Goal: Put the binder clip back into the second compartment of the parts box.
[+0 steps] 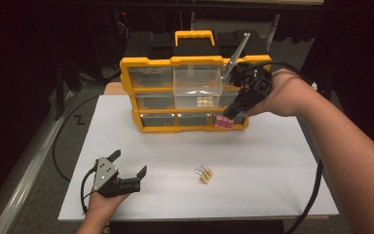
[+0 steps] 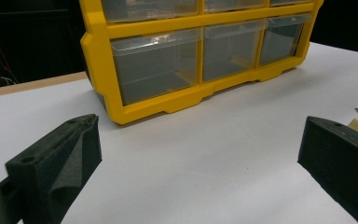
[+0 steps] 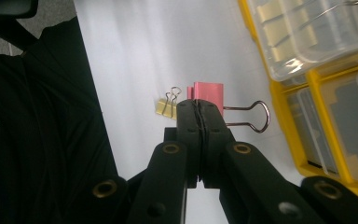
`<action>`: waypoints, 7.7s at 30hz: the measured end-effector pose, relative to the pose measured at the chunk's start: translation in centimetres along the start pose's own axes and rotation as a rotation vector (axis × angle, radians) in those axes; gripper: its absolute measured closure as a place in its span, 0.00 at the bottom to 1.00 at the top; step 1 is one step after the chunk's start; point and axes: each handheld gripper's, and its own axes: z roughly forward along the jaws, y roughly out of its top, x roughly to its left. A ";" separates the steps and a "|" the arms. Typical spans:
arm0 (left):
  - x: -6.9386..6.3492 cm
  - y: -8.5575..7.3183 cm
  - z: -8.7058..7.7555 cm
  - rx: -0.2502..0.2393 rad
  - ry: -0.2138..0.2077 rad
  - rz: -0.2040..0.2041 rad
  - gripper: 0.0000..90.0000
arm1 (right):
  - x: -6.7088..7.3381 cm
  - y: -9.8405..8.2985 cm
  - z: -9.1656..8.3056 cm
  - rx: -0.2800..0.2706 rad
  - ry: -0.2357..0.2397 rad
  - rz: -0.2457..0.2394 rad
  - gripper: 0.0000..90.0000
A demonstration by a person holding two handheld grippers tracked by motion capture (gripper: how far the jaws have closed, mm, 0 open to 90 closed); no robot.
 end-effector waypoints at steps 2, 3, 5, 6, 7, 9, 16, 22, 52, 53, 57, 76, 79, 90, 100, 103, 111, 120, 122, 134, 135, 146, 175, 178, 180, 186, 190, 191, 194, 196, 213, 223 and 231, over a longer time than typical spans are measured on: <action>0.0 0.0 0.0 -0.003 0.001 -0.003 0.00 | -0.1 0.1 -0.3 -0.002 -0.007 -0.001 1.00; 0.0 0.0 0.0 -0.003 0.001 -0.003 0.00 | -0.1 0.2 -0.6 0.001 -0.015 -0.002 1.00; 0.0 0.0 0.0 -0.003 0.001 -0.003 0.00 | -0.1 0.3 -0.9 -0.001 -0.022 0.000 1.00; 0.0 0.0 0.0 -0.002 0.001 -0.003 0.00 | -0.1 0.3 -1.1 0.002 -0.020 0.004 1.00; 0.0 0.0 0.0 -0.002 0.001 -0.003 0.00 | -0.1 0.4 -1.3 0.004 -0.022 0.002 1.00; 0.0 0.0 0.0 -0.002 0.000 -0.003 0.00 | -0.2 0.5 -1.7 0.003 -0.027 0.005 1.00; 0.1 0.0 -0.1 -0.001 0.000 -0.005 0.00 | -0.1 0.9 -3.0 0.002 -0.046 0.013 1.00; 0.1 0.0 0.0 -0.002 -0.001 -0.005 0.00 | 0.0 1.2 -4.5 -0.015 -0.065 0.019 1.00; 0.2 0.0 -0.1 -0.003 -0.004 -0.010 0.00 | -1.5 5.8 -7.1 -0.065 -0.117 0.005 1.00; 0.2 -0.1 -0.1 -0.003 -0.004 -0.011 0.00 | -1.5 5.9 -7.1 -0.066 -0.116 0.009 1.00; 0.2 -0.1 -0.2 -0.007 -0.004 -0.016 0.00 | -2.0 6.7 -7.0 -0.065 -0.124 0.006 1.00; 0.4 -0.1 -0.4 -0.012 -0.004 -0.024 0.00 | -3.2 10.1 -3.9 -0.040 -0.114 -0.016 1.00; 0.3 -0.1 -0.3 -0.012 -0.006 -0.024 0.00 | -3.3 10.5 -3.3 -0.035 -0.118 -0.018 1.00; 0.3 -0.1 -0.3 -0.011 -0.007 -0.024 0.00 | -3.6 11.1 -2.1 -0.027 -0.096 -0.019 1.00; 0.4 -0.1 -0.3 -0.007 -0.008 -0.021 0.00 | -3.4 11.0 -2.4 -0.042 -0.122 -0.013 0.83; 0.4 -0.1 -0.3 -0.007 -0.009 -0.020 0.00 | -3.2 10.6 -2.4 -0.029 -0.117 -0.009 0.81; 0.3 -0.1 -0.2 -0.004 -0.006 -0.019 0.00 | -2.1 8.5 -2.9 -0.015 -0.097 0.003 0.76; 0.2 -0.1 -0.1 0.000 -0.005 -0.011 0.00 | -0.7 5.9 -3.1 0.010 -0.097 0.000 0.75; 0.1 -0.1 -0.1 0.000 -0.003 -0.011 0.00 | -0.5 5.4 -3.0 0.013 -0.096 0.002 0.75; 0.2 -0.2 0.1 0.006 -0.001 -0.009 0.00 | 0.4 3.2 -2.5 0.036 -0.094 0.008 0.73; 0.2 -0.2 0.1 0.007 -0.001 -0.009 0.00 | 0.4 3.0 -2.4 0.035 -0.091 0.007 0.73; 0.1 -0.2 0.1 0.009 0.001 -0.006 0.00 | 0.9 1.1 -0.5 0.054 -0.076 0.028 0.70; 0.1 -0.1 0.0 0.004 -0.002 -0.003 0.00 | 1.0 -0.9 5.8 0.096 -0.033 0.016 0.52; 0.1 -0.1 0.0 0.002 -0.001 -0.005 0.00 | 1.1 -1.2 6.5 0.099 -0.036 0.013 0.50; 0.1 -0.1 0.0 0.002 -0.001 -0.004 0.00 | 1.1 -1.3 7.1 0.098 -0.039 0.010 0.49; 0.1 -0.1 0.0 0.003 -0.001 -0.003 0.00 | 1.1 -1.7 8.6 0.100 -0.028 0.006 0.47; 0.0 -0.1 -0.1 0.003 -0.002 -0.001 0.00 | 1.2 -2.0 9.8 0.100 -0.018 0.005 0.45; 0.0 -0.1 -0.1 0.001 -0.002 -0.002 0.00 | 1.3 -2.1 10.1 0.102 -0.023 0.004 0.44; 0.1 -0.1 0.0 -0.001 -0.002 -0.005 0.00 | 1.3 -2.3 11.0 0.104 -0.027 0.001 0.42; 0.1 -0.1 0.0 0.001 -0.003 -0.004 0.00 | 1.4 -2.4 11.5 0.109 -0.031 -0.002 0.41; 0.1 -0.1 -0.1 -0.001 -0.002 -0.004 0.00 | 1.2 -3.9 15.8 0.097 -0.009 0.001 0.39; 0.1 -0.1 -0.1 -0.003 -0.003 -0.001 0.00 | 1.2 -4.6 17.8 0.114 -0.010 -0.007 0.37; 0.1 -0.1 -0.1 -0.003 -0.003 -0.001 0.00 | 1.3 -5.3 19.5 0.096 0.003 -0.016 0.37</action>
